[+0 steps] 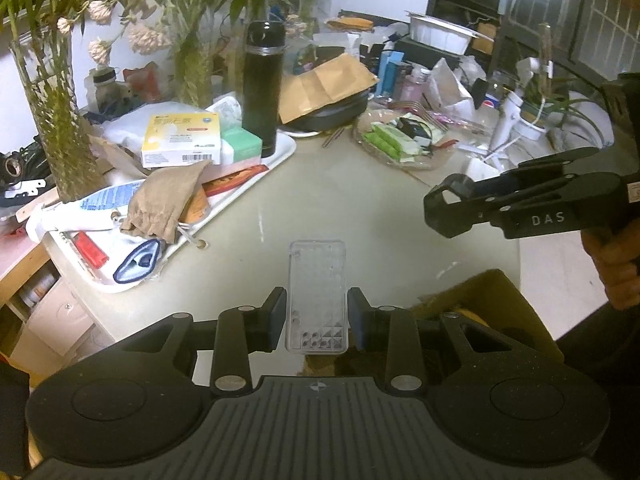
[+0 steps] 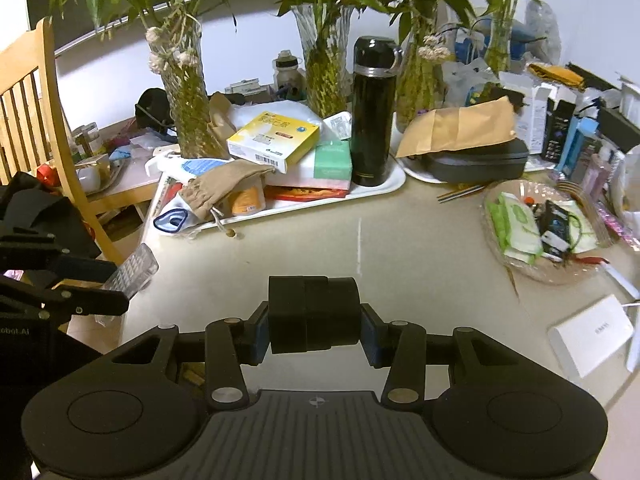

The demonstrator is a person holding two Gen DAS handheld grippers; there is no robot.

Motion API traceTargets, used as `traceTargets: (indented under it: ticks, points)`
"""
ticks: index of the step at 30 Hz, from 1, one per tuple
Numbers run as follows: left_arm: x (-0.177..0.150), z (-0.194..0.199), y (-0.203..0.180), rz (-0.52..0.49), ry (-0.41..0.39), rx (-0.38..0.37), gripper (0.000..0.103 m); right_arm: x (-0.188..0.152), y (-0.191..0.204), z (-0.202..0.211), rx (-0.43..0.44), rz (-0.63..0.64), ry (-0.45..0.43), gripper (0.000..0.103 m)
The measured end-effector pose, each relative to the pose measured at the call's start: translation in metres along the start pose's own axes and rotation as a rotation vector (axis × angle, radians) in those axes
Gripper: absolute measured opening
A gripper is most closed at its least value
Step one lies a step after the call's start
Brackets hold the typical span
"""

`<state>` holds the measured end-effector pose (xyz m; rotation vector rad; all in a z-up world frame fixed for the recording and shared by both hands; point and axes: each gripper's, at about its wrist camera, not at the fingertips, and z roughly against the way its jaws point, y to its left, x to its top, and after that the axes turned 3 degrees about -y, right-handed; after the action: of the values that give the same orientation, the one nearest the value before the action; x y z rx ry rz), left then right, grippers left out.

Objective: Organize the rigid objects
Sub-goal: 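Carry the clear case and black cylinder over the box with both tools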

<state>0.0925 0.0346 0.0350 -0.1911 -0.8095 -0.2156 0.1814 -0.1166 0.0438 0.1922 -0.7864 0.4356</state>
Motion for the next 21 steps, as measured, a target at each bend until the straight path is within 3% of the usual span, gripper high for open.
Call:
traceTargets:
  ticks: [17,21]
  points:
    - [-0.020,-0.008,-0.045,-0.050,0.111,-0.066,0.033,-0.044,-0.012,0.059,-0.023,-0.080,-0.037,0.048]
    - [-0.016,-0.013,-0.057,-0.074,0.112,-0.115,0.033,-0.051,-0.015,0.068,-0.027,-0.086,-0.037,0.048]
